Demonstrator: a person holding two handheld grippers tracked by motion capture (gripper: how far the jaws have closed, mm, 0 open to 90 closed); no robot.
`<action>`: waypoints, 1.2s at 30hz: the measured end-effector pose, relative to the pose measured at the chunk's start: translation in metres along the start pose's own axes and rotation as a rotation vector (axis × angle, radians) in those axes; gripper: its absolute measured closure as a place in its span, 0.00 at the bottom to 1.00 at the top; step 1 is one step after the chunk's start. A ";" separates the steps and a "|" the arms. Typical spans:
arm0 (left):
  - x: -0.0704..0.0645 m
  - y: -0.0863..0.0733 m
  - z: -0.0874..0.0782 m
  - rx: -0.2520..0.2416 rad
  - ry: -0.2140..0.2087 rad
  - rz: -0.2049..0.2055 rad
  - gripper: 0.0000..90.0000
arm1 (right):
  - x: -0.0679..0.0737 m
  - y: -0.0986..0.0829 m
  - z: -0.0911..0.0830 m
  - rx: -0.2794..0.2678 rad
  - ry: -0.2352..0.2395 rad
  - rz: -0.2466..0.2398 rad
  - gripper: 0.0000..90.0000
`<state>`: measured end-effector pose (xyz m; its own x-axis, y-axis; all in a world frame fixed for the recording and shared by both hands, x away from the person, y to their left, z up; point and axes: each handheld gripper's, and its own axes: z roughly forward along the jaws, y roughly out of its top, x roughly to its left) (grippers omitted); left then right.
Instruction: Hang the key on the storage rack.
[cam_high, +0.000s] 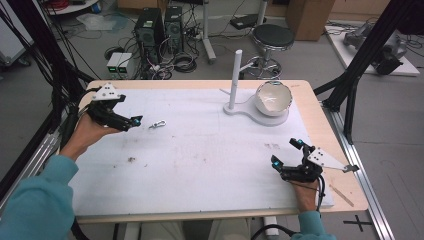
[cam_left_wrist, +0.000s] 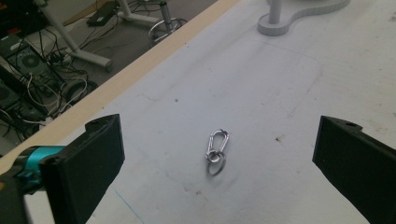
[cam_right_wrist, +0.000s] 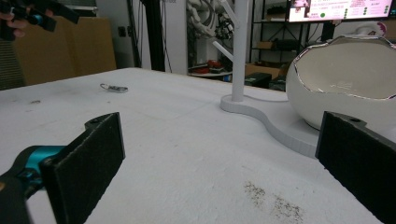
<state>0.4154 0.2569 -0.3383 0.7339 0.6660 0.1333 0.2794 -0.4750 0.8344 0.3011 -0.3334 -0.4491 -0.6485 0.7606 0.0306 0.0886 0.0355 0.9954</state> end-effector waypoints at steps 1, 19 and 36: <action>0.002 0.003 0.003 0.013 -0.008 0.007 0.03 | 0.000 0.000 0.000 0.000 0.000 0.000 0.01; 0.005 0.015 0.071 0.226 -0.095 0.077 0.03 | 0.000 0.000 0.000 0.000 -0.001 0.001 0.01; 0.017 -0.010 0.105 0.376 -0.112 0.044 0.03 | 0.000 0.000 0.000 -0.002 0.000 0.008 0.01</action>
<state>0.4898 0.2125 -0.4004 0.8077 0.5830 0.0882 0.4379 -0.6933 0.5724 0.3011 -0.3335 -0.4493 -0.6481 0.7606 0.0381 0.0916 0.0282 0.9954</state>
